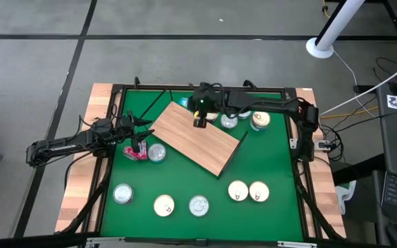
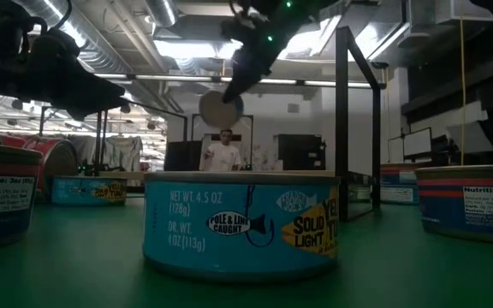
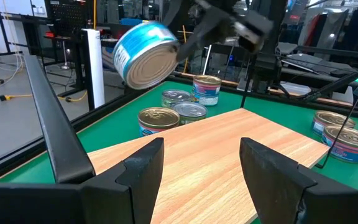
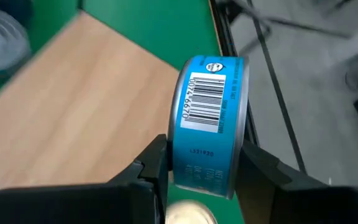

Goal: Stack canned seafood by type on shelf
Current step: Put the yellow and blue tuna can on the shelf, then put the red tuna can on the shelf

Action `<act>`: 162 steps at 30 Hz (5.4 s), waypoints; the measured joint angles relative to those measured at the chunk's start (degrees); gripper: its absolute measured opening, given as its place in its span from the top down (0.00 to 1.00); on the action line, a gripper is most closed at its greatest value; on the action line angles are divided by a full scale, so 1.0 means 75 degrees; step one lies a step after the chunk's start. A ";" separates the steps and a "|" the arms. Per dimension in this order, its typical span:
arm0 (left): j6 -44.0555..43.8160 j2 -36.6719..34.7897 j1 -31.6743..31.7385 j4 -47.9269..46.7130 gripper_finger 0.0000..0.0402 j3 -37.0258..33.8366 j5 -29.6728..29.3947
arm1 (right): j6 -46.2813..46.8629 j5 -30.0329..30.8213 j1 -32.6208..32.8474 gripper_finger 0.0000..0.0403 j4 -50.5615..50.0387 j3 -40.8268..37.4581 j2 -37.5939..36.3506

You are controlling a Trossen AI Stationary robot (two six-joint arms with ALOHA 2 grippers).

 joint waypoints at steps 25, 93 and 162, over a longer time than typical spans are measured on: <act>0.0000 0.0000 -0.0003 -0.0003 0.48 0.0000 0.0000 | -0.1281 0.1772 0.0692 0.69 0.1904 -0.0003 0.1899; -0.1527 0.0133 -0.0914 0.1800 0.48 0.0277 0.0106 | -0.1495 0.0779 0.1316 0.47 0.1126 -0.0009 0.1291; -1.0989 0.8603 -0.4051 -0.9836 0.48 0.7697 -0.0274 | 0.2475 0.1085 0.1343 0.48 0.0216 -0.8584 -0.9859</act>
